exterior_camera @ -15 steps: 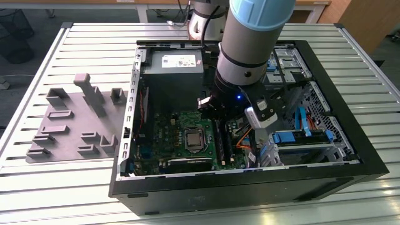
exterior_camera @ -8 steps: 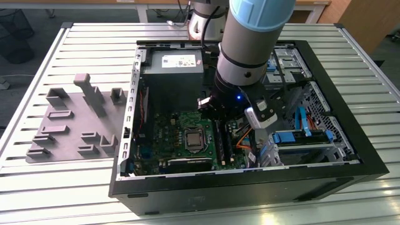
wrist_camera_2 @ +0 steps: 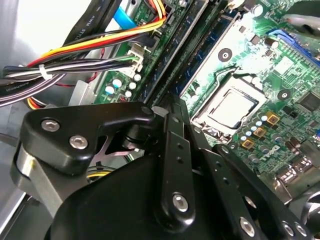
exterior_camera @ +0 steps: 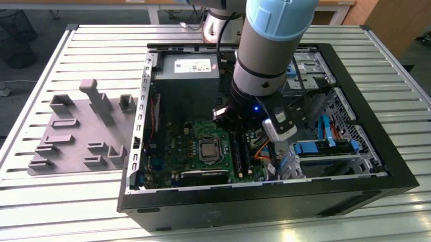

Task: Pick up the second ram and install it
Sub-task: 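Press down the second ram until it locks into place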

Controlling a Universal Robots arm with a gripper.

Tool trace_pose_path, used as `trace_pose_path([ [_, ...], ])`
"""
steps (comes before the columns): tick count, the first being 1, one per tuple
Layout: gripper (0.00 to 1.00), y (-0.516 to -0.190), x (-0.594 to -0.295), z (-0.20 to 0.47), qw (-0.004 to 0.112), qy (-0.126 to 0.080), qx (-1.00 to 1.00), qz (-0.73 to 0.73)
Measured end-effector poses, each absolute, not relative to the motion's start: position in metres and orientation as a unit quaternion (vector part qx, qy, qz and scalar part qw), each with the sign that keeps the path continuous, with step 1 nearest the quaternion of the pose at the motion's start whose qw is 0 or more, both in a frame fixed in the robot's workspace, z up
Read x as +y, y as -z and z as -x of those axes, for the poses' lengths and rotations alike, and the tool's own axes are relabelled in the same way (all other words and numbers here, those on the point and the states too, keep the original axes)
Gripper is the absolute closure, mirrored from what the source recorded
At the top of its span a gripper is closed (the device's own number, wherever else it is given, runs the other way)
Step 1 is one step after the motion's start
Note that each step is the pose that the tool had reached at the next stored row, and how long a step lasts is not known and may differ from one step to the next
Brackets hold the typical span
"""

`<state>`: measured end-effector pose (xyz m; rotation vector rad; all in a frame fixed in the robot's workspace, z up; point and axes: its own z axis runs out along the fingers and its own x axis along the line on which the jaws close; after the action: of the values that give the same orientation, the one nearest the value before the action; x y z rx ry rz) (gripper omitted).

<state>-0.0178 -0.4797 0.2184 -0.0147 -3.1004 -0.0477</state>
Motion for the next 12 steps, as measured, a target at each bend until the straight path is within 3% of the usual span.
trace_pose_path([
  [7, 0.89, -0.216, -0.479, 0.018, 0.02, 0.016, -1.0, 0.005],
  [12, 0.89, -0.234, -0.479, 0.018, 0.02, 0.016, -1.0, 0.005],
])
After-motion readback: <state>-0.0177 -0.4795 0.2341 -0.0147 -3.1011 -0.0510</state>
